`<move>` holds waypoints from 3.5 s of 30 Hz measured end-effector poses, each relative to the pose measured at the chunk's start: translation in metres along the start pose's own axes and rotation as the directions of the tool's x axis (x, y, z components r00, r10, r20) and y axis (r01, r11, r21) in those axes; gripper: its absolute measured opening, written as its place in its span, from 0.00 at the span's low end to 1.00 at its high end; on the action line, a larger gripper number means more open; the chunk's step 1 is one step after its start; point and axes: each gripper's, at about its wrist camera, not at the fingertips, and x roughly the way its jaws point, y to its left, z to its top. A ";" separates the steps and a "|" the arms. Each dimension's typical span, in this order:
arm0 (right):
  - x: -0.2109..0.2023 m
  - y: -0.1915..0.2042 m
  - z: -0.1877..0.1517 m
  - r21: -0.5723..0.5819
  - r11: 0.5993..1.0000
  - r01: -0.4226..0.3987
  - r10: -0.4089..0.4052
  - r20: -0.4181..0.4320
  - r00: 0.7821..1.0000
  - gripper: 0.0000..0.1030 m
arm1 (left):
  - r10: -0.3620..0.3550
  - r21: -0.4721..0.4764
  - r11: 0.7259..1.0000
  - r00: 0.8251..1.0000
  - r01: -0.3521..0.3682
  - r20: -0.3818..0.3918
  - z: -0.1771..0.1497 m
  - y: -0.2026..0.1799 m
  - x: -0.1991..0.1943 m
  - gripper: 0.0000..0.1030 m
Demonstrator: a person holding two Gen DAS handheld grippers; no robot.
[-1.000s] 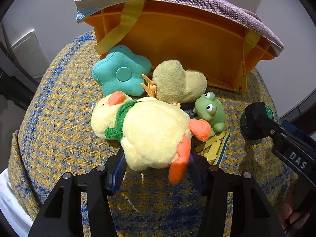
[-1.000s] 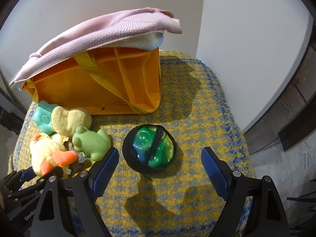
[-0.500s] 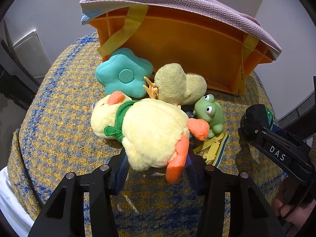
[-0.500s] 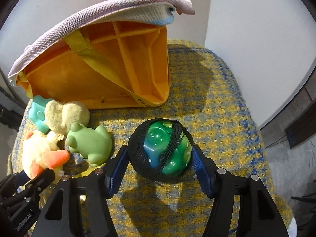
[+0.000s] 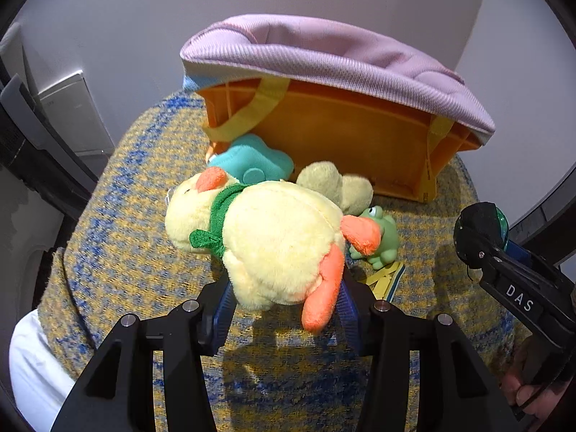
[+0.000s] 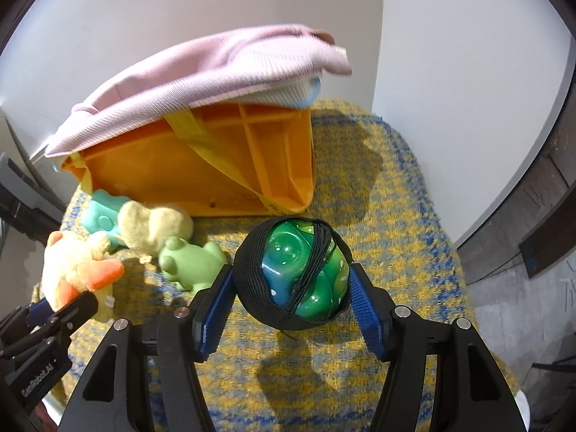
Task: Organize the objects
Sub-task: 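Grasp the yellow plush duck with left tool while right tool grasps the black-green ball, then lift duck and ball over the basket and open both tools to drop them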
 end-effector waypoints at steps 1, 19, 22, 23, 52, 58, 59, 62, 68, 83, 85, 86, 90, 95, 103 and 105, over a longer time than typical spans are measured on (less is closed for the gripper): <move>-0.004 0.001 0.001 -0.007 1.000 -0.004 0.004 0.006 1.000 0.60 | -0.001 0.000 1.000 1.000 0.001 0.006 0.006 0.000 -0.001 0.48; -0.089 0.030 0.044 -0.058 0.998 -0.031 0.040 0.168 0.985 0.60 | -0.005 0.022 1.000 0.986 0.002 0.165 0.055 0.019 -0.074 0.48; -0.099 0.033 0.052 -0.062 0.998 -0.033 0.044 0.185 0.982 0.60 | -0.012 0.035 0.999 0.983 0.005 0.185 0.066 0.017 -0.082 0.48; -0.101 0.034 0.054 -0.063 0.997 -0.033 0.045 0.191 0.981 0.60 | -0.014 0.039 0.999 0.981 0.006 0.193 0.071 0.015 -0.085 0.48; -0.105 0.037 0.132 -0.080 0.997 0.006 0.018 0.290 0.957 0.60 | -0.083 0.143 0.988 0.979 0.056 0.189 0.189 -0.021 -0.048 0.50; -0.096 0.043 0.140 -0.087 0.996 0.004 0.021 0.288 0.957 0.60 | -0.091 0.141 0.988 0.985 0.070 0.147 0.201 -0.019 -0.028 0.54; -0.094 0.043 0.141 -0.088 0.996 0.004 0.022 0.287 0.958 0.60 | -0.087 0.141 0.988 0.985 0.066 0.146 0.202 -0.018 -0.027 0.57; -0.089 0.047 0.145 -0.095 0.995 0.003 0.024 0.283 0.959 0.60 | -0.075 0.142 0.989 0.985 0.053 0.156 0.205 -0.017 -0.025 0.62; -0.077 0.049 0.148 -0.102 0.995 -0.006 0.034 0.272 0.962 0.60 | -0.050 0.121 0.992 0.985 0.030 0.164 0.209 -0.010 -0.021 0.74; -0.060 0.043 0.160 -0.093 0.995 0.025 0.001 0.270 0.963 0.85 | -0.035 0.069 0.997 0.988 0.025 0.149 0.198 0.014 -0.020 0.82; -0.061 0.040 0.157 -0.081 0.997 0.018 0.004 0.268 0.963 0.85 | -0.037 0.070 0.997 0.988 0.026 0.150 0.198 0.014 -0.022 0.82; -0.061 0.037 0.155 -0.076 0.997 0.017 0.004 0.267 0.964 0.85 | -0.036 0.072 0.997 0.988 0.025 0.151 0.197 0.013 -0.023 0.82; -0.056 0.046 0.158 -0.076 0.997 0.009 0.011 0.263 0.965 0.85 | -0.033 0.076 0.997 0.987 0.021 0.157 0.195 0.014 -0.029 0.82; -0.062 0.047 0.163 -0.077 0.997 -0.004 0.024 0.262 0.965 0.85 | -0.026 0.071 0.997 0.986 0.014 0.167 0.191 0.018 -0.037 0.83; -0.080 0.053 0.158 -0.085 0.996 -0.011 0.034 0.275 0.961 0.85 | -0.019 0.060 0.998 0.982 0.008 0.186 0.184 0.027 -0.054 0.84; -0.085 0.053 0.155 -0.085 0.996 -0.011 0.035 0.279 0.960 0.85 | -0.018 0.056 0.998 0.981 0.007 0.191 0.182 0.030 -0.059 0.84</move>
